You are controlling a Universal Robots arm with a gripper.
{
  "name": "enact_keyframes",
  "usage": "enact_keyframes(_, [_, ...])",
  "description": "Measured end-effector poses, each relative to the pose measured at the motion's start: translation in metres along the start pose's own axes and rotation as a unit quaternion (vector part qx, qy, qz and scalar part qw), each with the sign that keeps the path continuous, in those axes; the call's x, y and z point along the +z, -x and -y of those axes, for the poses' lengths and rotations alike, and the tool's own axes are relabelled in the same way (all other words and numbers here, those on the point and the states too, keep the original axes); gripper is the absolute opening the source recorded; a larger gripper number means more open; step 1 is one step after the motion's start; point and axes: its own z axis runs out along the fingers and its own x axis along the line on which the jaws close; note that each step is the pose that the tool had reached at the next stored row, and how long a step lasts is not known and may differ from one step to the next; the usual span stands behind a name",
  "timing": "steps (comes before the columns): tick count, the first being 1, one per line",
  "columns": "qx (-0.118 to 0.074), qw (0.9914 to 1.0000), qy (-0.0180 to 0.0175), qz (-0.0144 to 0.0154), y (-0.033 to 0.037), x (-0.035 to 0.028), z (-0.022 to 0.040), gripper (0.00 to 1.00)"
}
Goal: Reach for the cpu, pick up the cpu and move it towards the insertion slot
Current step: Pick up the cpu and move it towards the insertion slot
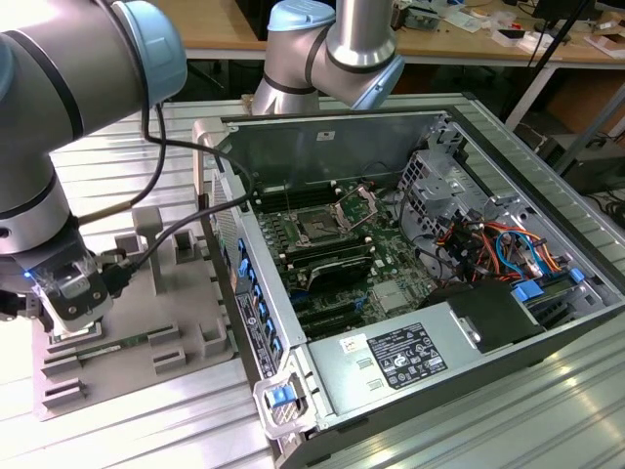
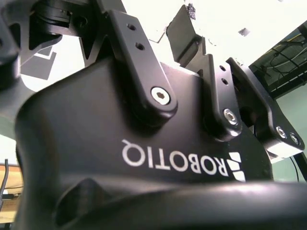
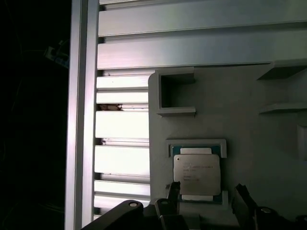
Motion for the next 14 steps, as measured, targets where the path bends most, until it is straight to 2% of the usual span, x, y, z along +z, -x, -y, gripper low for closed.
enact_keyframes(14, [0.000,1.00000,0.0000,0.0000,0.0000,0.0067,0.0003,0.56])
